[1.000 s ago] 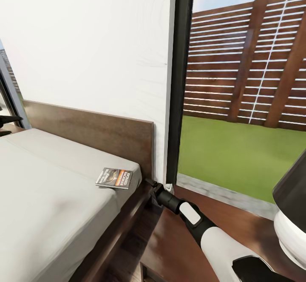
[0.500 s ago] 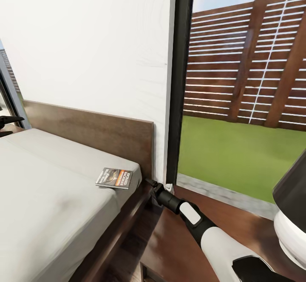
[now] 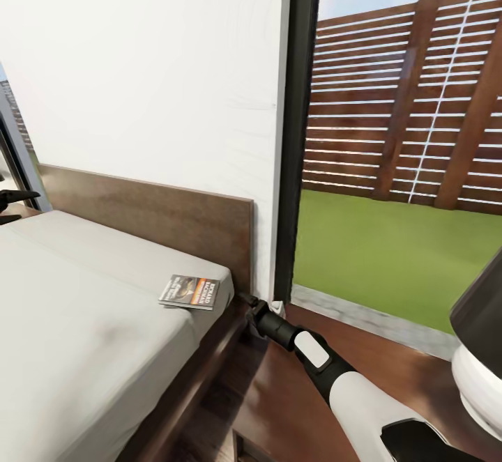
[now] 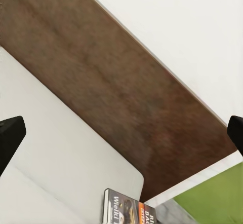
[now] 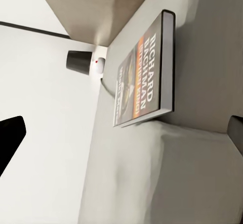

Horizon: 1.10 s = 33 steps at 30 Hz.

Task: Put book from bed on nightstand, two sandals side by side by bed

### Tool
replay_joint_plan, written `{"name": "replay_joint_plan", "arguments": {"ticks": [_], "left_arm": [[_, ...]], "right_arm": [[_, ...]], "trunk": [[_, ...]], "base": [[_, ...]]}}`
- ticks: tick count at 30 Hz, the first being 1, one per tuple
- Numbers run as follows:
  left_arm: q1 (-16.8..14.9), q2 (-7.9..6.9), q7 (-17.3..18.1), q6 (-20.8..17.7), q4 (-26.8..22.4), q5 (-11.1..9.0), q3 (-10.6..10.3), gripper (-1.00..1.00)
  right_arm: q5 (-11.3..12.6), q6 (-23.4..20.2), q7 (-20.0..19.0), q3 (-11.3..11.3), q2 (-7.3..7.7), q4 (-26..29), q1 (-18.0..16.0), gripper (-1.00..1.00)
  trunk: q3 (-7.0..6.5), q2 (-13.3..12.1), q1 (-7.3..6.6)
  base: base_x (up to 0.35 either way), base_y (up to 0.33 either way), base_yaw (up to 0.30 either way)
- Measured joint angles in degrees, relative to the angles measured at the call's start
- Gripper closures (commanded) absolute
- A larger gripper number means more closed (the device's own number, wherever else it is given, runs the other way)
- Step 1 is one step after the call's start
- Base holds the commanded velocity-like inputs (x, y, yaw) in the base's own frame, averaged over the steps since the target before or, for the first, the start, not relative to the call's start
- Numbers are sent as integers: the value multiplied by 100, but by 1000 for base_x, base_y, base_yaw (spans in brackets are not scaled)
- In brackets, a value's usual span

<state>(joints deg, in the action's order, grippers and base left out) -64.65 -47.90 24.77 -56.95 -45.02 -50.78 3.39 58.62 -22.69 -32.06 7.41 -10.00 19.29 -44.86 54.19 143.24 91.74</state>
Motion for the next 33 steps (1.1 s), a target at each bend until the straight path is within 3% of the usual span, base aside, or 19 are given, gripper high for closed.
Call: {"name": "replay_joint_plan", "arguments": {"ticks": [33], "left_arm": [[1,-9,1,1,0,5,0,-100]], "right_arm": [[6,4,13,-3,0,0,0,-100]], "trunk": [[0,0,0]], "base": [[0,36,0]]}}
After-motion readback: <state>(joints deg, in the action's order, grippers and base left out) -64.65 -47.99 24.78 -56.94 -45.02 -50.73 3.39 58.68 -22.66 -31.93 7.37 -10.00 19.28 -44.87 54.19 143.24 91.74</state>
